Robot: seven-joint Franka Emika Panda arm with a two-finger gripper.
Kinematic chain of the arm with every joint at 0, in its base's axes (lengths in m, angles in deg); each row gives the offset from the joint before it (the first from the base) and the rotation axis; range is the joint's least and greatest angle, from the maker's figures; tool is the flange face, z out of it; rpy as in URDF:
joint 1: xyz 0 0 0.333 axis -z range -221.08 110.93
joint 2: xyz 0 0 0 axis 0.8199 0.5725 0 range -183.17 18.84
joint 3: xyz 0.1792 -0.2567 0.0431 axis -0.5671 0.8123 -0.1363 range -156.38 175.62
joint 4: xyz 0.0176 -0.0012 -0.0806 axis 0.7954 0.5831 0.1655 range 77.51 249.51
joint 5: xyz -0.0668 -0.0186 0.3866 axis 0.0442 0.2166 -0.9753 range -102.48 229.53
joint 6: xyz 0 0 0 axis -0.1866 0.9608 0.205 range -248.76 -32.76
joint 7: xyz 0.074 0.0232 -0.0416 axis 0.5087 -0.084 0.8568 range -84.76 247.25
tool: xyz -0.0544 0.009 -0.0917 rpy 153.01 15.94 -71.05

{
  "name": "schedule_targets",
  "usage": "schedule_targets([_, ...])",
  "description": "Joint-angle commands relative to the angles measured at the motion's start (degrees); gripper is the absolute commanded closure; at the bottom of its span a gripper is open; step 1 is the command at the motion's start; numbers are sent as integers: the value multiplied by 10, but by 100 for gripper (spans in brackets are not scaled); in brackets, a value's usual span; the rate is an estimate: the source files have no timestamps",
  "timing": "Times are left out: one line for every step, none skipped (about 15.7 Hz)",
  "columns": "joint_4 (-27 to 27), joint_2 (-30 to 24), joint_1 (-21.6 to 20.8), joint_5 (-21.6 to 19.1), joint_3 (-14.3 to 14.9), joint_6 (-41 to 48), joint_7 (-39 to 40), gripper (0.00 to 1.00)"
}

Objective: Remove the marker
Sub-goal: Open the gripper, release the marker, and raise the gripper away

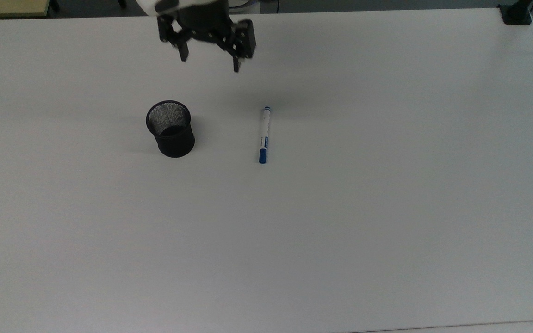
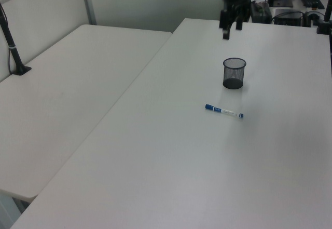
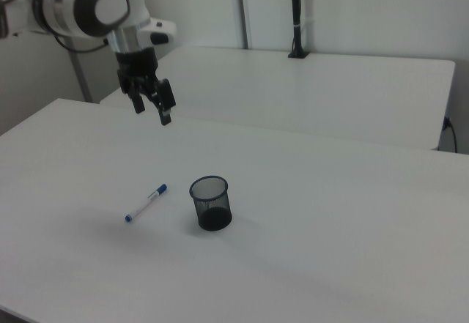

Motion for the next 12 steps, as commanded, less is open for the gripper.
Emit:
schedule_targets([15,-59,25,4,1,40,-14,0])
schedule_targets([15,-63,30,2,1,48,-11,0])
schedule_targets([15,-64,31,0,2,47,-5,0])
schedule_targets([14,-61,37,-4,3,43,7,0])
schedule_targets([14,-58,41,-6,3,36,29,0])
schedule_targets([14,-58,43,-5,3,24,54,0])
schedule_targets([14,-58,46,-4,3,18,83,0])
schedule_targets([14,-58,51,-4,4,16,105,0])
schedule_targets([9,-57,53,-6,4,11,112,0])
schedule_targets([6,-56,54,-4,4,10,111,0])
schedule_targets([6,-56,54,-3,4,10,113,0])
schedule_targets([5,-57,53,-1,3,11,113,0])
